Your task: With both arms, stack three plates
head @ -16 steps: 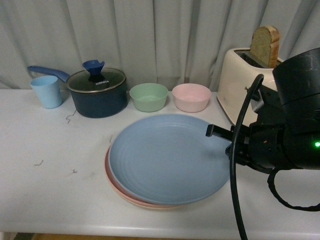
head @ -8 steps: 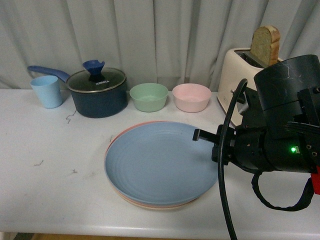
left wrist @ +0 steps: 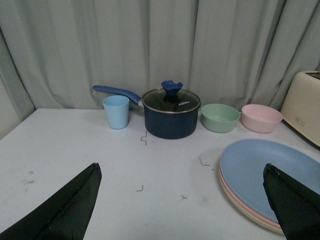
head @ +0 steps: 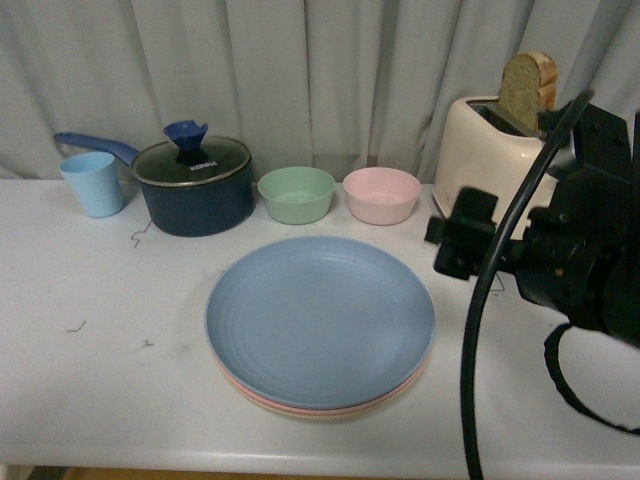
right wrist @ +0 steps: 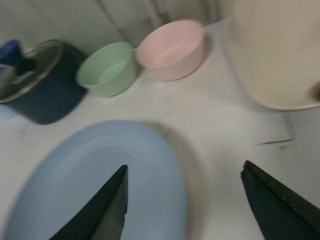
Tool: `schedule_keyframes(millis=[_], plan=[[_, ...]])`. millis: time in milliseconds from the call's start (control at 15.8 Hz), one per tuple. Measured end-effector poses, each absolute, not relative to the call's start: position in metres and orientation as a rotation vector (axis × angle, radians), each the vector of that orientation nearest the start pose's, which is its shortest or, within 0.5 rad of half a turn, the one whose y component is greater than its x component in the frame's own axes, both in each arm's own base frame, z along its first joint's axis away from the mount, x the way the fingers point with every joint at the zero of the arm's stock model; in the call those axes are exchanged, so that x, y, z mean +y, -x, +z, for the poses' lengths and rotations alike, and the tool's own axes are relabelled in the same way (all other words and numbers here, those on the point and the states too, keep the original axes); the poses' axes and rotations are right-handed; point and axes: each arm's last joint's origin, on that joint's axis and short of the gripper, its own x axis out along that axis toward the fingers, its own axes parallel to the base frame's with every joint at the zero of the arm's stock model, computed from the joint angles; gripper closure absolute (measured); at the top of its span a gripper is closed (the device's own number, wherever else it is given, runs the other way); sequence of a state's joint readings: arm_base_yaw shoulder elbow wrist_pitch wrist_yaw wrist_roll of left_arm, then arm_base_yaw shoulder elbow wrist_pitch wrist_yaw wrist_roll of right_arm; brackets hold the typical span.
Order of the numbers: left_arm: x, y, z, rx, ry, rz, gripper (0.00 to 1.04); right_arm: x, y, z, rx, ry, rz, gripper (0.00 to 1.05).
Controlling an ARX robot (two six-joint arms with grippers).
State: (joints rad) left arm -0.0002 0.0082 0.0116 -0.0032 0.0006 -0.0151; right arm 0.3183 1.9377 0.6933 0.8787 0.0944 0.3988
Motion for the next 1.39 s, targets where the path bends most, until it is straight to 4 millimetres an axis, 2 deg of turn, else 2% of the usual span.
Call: schedule_keyframes(millis=[63,126,190,253,379,569,759,949,1391], plan=[[0.000,-0.098,0.166,0.002,0.015,0.003,0.07,0.074,-0.281,0.089,0.272,-0.088,0.014,0.58],[0.000,-0.098,0.166,0.001,0.015,0.000,0.07,0.044,-0.247,0.135,0.051,-0.020,-0.005,0.96],[0.000,-0.098,0.166,0.000,0.015,0.001,0.07,0.037,-0.233,0.128,0.098,0.001,-0.004,1.03],[0.000,-0.098,0.166,0.000,0.015,0.001,0.07,0.032,-0.222,0.129,0.097,0.006,0.002,1.03],[0.000,-0.098,0.166,0.000,0.015,0.001,0.07,0.022,-0.205,0.149,-0.003,-0.007,-0.007,1.03],[0.000,-0.098,0.166,0.000,0.015,0.001,0.07,0.015,-0.181,0.148,0.031,-0.003,0.003,1.03],[0.000,-0.098,0.166,0.000,0.015,0.001,0.07,0.000,-0.164,0.165,0.001,-0.006,-0.009,1.03],[0.000,-0.098,0.166,0.000,0.015,0.001,0.07,0.000,-0.148,0.162,0.019,-0.006,-0.002,1.03],[0.000,-0.098,0.166,0.000,0.015,0.001,0.07,0.000,-0.128,0.169,-0.010,-0.006,-0.001,1.03]])
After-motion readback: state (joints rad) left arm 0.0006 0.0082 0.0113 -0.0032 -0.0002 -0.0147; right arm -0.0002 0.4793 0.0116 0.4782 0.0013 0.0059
